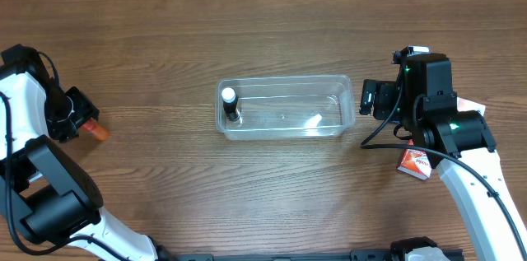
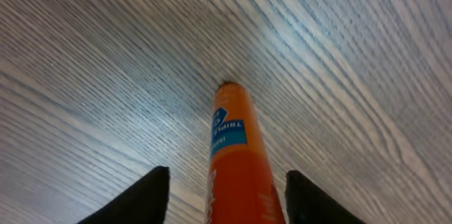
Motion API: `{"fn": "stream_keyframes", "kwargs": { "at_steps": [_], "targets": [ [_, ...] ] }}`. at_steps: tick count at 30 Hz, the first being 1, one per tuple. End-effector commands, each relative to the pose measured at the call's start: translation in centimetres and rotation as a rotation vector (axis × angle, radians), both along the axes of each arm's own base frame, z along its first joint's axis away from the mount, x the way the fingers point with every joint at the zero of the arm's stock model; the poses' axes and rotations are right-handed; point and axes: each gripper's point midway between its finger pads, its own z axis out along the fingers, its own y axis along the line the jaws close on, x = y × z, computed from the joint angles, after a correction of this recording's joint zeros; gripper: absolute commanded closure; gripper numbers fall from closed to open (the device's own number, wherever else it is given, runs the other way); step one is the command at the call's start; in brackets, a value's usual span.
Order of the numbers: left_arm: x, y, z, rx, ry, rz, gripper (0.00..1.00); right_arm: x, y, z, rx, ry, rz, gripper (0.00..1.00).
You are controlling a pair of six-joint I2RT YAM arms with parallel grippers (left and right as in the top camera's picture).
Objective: Pack container
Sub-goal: 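Move the left gripper to the orange tube and grasp it, then place the orange tube beside the black bottle in the container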
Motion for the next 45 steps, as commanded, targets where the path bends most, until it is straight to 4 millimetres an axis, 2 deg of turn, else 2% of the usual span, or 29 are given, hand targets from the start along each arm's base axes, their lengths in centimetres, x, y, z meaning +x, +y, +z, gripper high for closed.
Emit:
{"fn": "stream_keyframes", "kwargs": {
  "at_steps": [1,7,11,13,14,16,19,21,22,25,27,33,38,45],
  "targets": [
    [0.0,-0.1,-0.1,-0.003,-0.001,-0.012,0.62,0.4,0.0,1.9,0.005,-0.051,0.003,0.00],
    [0.4,-0.8,0.2,-0.004,0.000,-0.032,0.81,0.4,0.0,1.9,0.005,-0.050,0.003,0.00],
    [1.4,-2.1,2.4,0.004,-0.014,-0.073,0.94,0.4,0.0,1.9,0.005,-0.051,0.002,0.00],
    [2.5,-3.8,5.7,0.033,-0.071,-0.127,0.96,0.4,0.0,1.9,0.005,-0.051,0.002,0.00],
    [3.0,-5.1,8.0,0.053,-0.116,-0.165,0.96,0.4,0.0,1.9,0.005,-0.051,0.002,0.00],
    [3.4,-7.1,11.3,0.082,-0.185,-0.218,0.96,0.4,0.0,1.9,0.005,-0.051,0.002,0.00],
    [3.3,-12.7,18.2,0.128,-0.365,-0.361,0.96,0.4,0.0,1.9,0.005,-0.051,0.002,0.00],
    [2.8,-16.6,20.5,0.131,-0.443,-0.453,0.96,0.4,0.0,1.9,0.005,-0.051,0.002,0.00],
    [2.3,-19.5,21.1,0.122,-0.459,-0.516,0.96,0.4,0.0,1.8,0.004,-0.049,0.002,0.00],
    [1.9,-24.2,20.3,0.075,-0.444,-0.600,0.96,0.4,0.0,1.8,0.004,-0.047,0.003,0.00],
    [1.6,-26.4,19.1,0.056,-0.413,-0.638,0.96,0.4,0.0,1.7,0.004,-0.046,0.002,0.00],
    [1.4,-31.8,13.0,0.020,-0.247,-0.768,0.96,0.4,0.0,1.8,0.005,-0.047,0.002,0.00],
    [1.3,-34.5,9.8,0.016,-0.160,-0.840,0.96,0.4,0.0,1.7,0.005,-0.046,0.002,0.00],
    [1.7,-34.6,6.2,0.045,-0.058,-0.840,0.96,0.4,0.0,1.7,0.005,-0.046,0.002,0.00]
  ]
}}
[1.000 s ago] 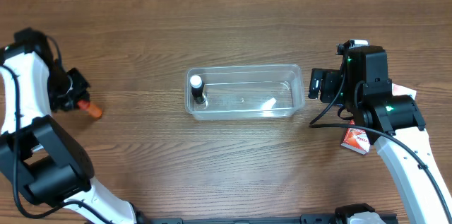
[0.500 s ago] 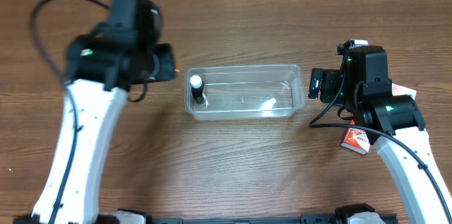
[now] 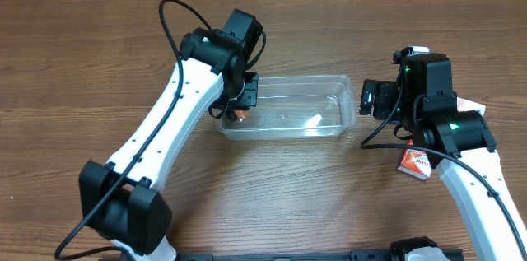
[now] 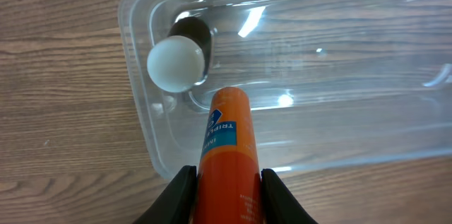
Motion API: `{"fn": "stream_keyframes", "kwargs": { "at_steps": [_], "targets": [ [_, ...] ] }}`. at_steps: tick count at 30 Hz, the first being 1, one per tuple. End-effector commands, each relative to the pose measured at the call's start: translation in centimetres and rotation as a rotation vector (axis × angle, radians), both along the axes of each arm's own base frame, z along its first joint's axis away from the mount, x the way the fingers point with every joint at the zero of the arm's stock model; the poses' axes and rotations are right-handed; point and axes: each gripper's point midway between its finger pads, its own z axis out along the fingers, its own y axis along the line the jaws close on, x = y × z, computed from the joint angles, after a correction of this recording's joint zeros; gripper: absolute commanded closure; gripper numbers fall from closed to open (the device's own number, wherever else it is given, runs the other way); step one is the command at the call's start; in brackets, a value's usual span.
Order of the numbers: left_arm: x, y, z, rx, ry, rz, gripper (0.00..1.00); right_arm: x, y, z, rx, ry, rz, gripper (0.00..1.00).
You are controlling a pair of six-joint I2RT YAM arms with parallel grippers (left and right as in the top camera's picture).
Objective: Pack container
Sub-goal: 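Place the orange tube beside the black bottle in the container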
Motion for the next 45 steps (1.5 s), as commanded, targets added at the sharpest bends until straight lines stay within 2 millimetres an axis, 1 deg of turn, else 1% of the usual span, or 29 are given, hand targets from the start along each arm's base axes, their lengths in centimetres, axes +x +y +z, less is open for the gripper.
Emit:
{"fn": "stream_keyframes", "kwargs": {
  "at_steps": [1,5,10,12,16,17,18,19,20,21,22,24,29,32,35,37,40,42,45],
  "targets": [
    [0.4,0.4,-2.3,0.048,0.044,0.032,0.96,0.4,0.0,1.7,0.005,-0.047,0.003,0.00],
    [0.6,0.8,-4.0,0.093,0.073,0.034,0.96,0.4,0.0,1.8,0.004,-0.047,0.002,0.00],
    [-0.2,1.2,-6.7,0.121,0.130,0.033,0.96,0.4,0.0,1.7,0.004,-0.047,0.003,0.00],
    [-0.1,1.2,-7.2,0.119,0.127,0.033,0.96,0.4,0.0,1.7,0.005,-0.047,0.003,0.00],
    [0.2,1.0,-7.4,0.109,0.115,0.033,0.95,0.4,0.0,1.7,0.004,-0.043,0.003,0.00],
    [0.2,1.0,-7.4,0.109,0.115,0.033,0.89,0.4,0.0,1.7,0.004,-0.044,0.003,0.00],
    [0.2,1.0,-7.4,0.110,0.116,0.033,0.75,0.4,0.0,1.7,0.004,-0.044,0.003,0.00],
    [0.1,1.0,-7.4,0.111,0.117,0.033,0.52,0.4,0.0,1.7,0.004,-0.044,0.003,0.00],
    [0.1,1.0,-7.4,0.112,0.119,0.032,0.39,0.4,0.0,1.7,0.004,-0.044,0.003,0.00],
    [0.1,1.0,-7.4,0.112,0.119,0.032,0.33,0.4,0.0,1.7,0.004,-0.044,0.003,0.00],
    [0.1,1.0,-7.4,0.112,0.119,0.032,0.28,0.4,0.0,1.7,0.004,-0.044,0.003,0.00],
    [0.1,1.0,-7.4,0.112,0.119,0.030,0.26,0.4,0.0,1.7,0.004,-0.044,0.003,0.00],
    [0.0,1.1,-7.2,0.114,0.119,0.011,0.25,0.4,0.0,1.7,0.003,-0.043,0.003,0.00],
    [0.3,0.9,-6.6,0.109,0.108,0.011,0.23,0.4,0.0,1.6,0.003,-0.041,0.003,0.00],
    [1.1,0.6,-5.3,0.097,0.077,0.012,0.19,0.4,0.0,1.5,0.003,-0.038,0.003,0.00],
    [1.5,0.5,-4.2,0.092,0.059,0.013,0.12,0.4,0.0,1.5,0.003,-0.037,0.003,0.00],
    [2.3,1.2,-2.1,0.128,0.008,0.021,0.04,0.4,0.0,1.5,0.003,-0.037,0.003,0.00],
    [3.1,1.2,0.1,0.122,-0.051,0.027,0.00,0.4,0.0,1.5,0.003,-0.037,0.003,0.00],
    [3.9,1.1,3.6,0.083,-0.146,0.032,0.00,0.3,0.0,1.3,0.001,-0.028,0.003,0.00]
  ]
}}
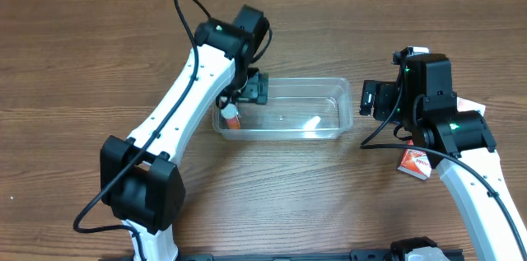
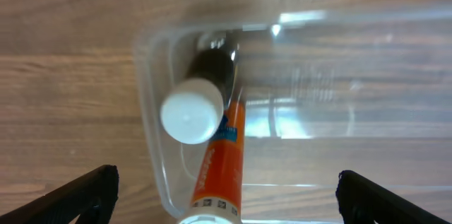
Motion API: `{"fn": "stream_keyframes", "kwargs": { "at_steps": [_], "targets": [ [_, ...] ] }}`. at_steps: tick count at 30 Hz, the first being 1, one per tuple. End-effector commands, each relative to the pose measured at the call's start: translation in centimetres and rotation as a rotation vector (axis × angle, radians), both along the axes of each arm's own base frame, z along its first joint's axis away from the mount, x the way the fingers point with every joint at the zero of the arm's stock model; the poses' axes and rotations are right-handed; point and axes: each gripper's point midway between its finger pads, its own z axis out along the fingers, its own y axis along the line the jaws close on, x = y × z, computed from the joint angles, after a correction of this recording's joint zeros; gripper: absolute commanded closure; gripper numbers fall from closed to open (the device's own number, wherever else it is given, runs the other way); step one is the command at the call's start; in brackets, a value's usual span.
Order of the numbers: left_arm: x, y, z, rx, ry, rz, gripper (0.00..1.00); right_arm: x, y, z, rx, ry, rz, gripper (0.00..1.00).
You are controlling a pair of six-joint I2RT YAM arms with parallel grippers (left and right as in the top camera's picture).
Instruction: Pack container
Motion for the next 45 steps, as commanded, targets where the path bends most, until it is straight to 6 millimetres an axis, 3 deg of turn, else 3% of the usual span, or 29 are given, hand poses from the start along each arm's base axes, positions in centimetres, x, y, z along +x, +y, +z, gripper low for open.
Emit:
{"fn": "stream_keyframes", "kwargs": {
  "at_steps": [1,5,9,11,14,17,22,25,28,34,41,45],
  "targets": [
    [1.5,0.9,6.3,-0.032,-0.186,0.010,0.00,0.2,-0.1,1.3,0.001,-0.025,0.002,0.00],
    [1.2,4.6,11.4,-0.080,-0.311,0.101,0.00,0.0,-0.8,1.6,0.011,-0.019,-0.074,0.00],
    [0.3,10.1,16.1,-0.153,-0.431,0.230,0.00,1.3,-3.9,5.4,0.015,-0.107,-0.219,0.00],
    [-0.5,13.2,18.1,-0.199,-0.481,0.285,0.00,1.9,-6.3,6.2,0.016,-0.103,-0.279,0.00],
    [-1.3,16.9,19.3,-0.231,-0.519,0.376,0.00,3.4,-9.0,4.1,0.088,-0.008,-0.284,0.00],
    [-1.4,18.7,19.2,-0.238,-0.520,0.432,0.00,4.4,-11.0,-0.3,0.122,0.120,-0.312,0.00],
    [-1.1,19.1,18.4,-0.231,-0.499,0.444,0.00,4.9,-11.4,-9.6,0.113,0.386,-0.286,0.00],
    [-0.9,19.2,18.1,-0.230,-0.489,0.445,0.00,4.9,-11.1,-13.4,0.114,0.480,-0.263,0.00],
    [-0.9,19.2,18.0,-0.230,-0.488,0.446,0.00,4.9,-11.0,-15.8,0.114,0.531,-0.258,0.00],
    [-0.9,19.2,18.0,-0.230,-0.488,0.446,0.00,4.5,-10.7,-19.1,0.120,0.607,-0.243,0.00],
    [-0.9,19.2,18.0,-0.229,-0.487,0.446,0.00,4.4,-10.5,-19.6,0.121,0.619,-0.236,0.00],
    [-0.9,19.2,18.0,-0.230,-0.487,0.445,0.00,4.5,-10.6,-19.6,0.117,0.616,-0.239,0.16]
  ]
}}
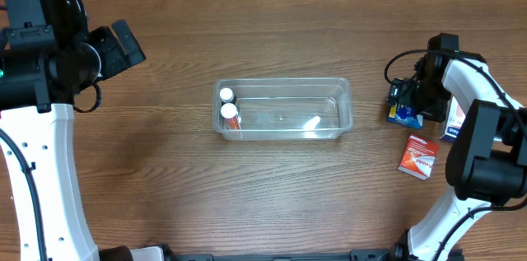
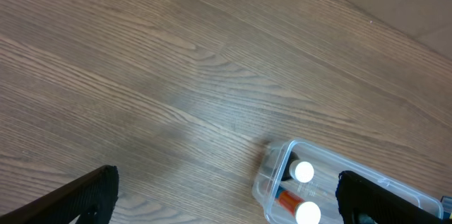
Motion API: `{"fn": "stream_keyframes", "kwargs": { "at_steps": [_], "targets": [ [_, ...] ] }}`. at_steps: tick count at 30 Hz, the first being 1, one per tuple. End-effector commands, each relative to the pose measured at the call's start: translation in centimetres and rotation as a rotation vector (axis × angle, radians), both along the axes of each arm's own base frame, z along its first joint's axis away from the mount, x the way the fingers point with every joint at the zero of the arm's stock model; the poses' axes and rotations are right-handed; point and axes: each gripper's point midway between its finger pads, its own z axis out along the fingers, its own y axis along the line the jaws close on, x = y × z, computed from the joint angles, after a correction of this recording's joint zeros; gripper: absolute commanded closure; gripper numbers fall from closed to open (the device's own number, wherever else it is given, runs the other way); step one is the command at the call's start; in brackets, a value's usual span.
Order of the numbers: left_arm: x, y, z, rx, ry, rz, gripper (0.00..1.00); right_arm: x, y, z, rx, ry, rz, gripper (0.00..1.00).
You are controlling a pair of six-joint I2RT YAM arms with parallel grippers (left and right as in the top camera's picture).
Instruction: Pack container
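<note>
A clear plastic container (image 1: 329, 86) sits mid-table. At its left end stand a dark bottle with a white cap (image 1: 226, 95) and an orange tube with a white cap (image 1: 231, 116); both also show in the left wrist view, bottle (image 2: 303, 172) and tube (image 2: 291, 202). My left gripper (image 1: 117, 48) hangs open and empty at the far left, well away from the container (image 2: 267, 179). My right gripper (image 1: 407, 96) is down on a blue packet (image 1: 402, 114) right of the container; its jaws are hidden.
A red packet (image 1: 417, 156) lies at the right, nearer the front. A white and blue packet (image 1: 452, 126) lies partly under the right arm. The right arm's cable loops above the blue packet.
My left gripper, open over the container's left end, now is far left and high above the table. My right gripper, beside the container's right wall, now is at the blue packet.
My left gripper stood open around the orange tube at the far left of the table. Then it was shut on the tube over the container's left end. Then it was open, the tube lying in the container by the dark bottle. Now both arms are elsewhere.
</note>
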Motion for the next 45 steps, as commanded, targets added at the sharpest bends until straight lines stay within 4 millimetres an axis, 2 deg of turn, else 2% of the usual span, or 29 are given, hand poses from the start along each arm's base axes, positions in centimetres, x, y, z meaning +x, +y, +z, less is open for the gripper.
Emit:
{"fn": "stream_keyframes", "kwargs": {
  "at_steps": [1,3,7,11,14,18,19,20,22,24,27,31,34,37,42,45],
  "targets": [
    [0.2,0.0,-0.1,0.005,0.003,-0.021,0.00,0.4,0.3,-0.3,0.008,-0.007,0.008,0.18],
    [0.1,0.0,-0.2,0.004,0.005,-0.021,0.00,0.6,0.3,0.0,0.006,-0.017,0.008,0.23],
    [0.1,0.0,-0.2,0.005,0.005,-0.020,0.00,1.4,0.1,1.7,-0.002,-0.052,0.008,0.27],
    [0.1,0.0,-0.1,0.005,0.004,-0.020,0.00,2.7,0.3,6.0,-0.016,-0.124,0.020,0.27],
    [0.2,0.0,-0.1,0.005,0.002,-0.020,0.00,3.0,1.9,10.7,-0.023,-0.194,0.045,0.27],
    [0.1,0.0,-0.1,0.005,0.004,-0.020,0.00,2.0,6.2,16.6,-0.026,-0.290,0.146,0.27],
    [0.1,0.0,-0.2,0.005,0.005,-0.020,0.00,1.3,8.1,18.5,-0.022,-0.332,0.192,0.27],
    [0.1,0.0,-0.2,0.005,0.006,-0.020,0.00,0.9,9.2,19.5,-0.018,-0.357,0.218,0.27],
    [0.1,0.0,-0.2,0.005,0.006,-0.020,0.00,-0.6,13.3,22.4,0.012,-0.432,0.281,0.27],
    [0.1,0.0,-0.2,0.005,0.005,-0.020,0.00,-1.8,16.7,23.4,0.051,-0.454,0.312,0.27],
    [0.1,0.0,-0.2,0.005,0.006,-0.020,0.00,-2.9,20.4,22.2,0.097,-0.408,0.315,0.27],
    [0.1,0.0,-0.2,0.006,0.006,-0.020,0.00,-3.7,22.5,18.6,0.102,-0.314,0.323,0.27],
    [0.1,0.1,-0.2,0.015,0.007,-0.023,0.00,-4.0,22.8,14.4,0.090,-0.238,0.305,0.26],
    [0.0,0.1,-0.2,0.020,0.010,-0.032,0.00,-3.7,22.9,11.5,0.076,-0.195,0.305,0.25],
    [-0.2,0.1,-0.4,0.021,0.021,-0.035,0.00,-3.3,22.8,8.6,0.046,-0.137,0.303,0.22],
    [-0.2,0.1,-0.4,0.021,0.021,-0.035,0.00,-3.2,22.6,8.1,0.028,-0.128,0.301,0.21]
  ]
}}
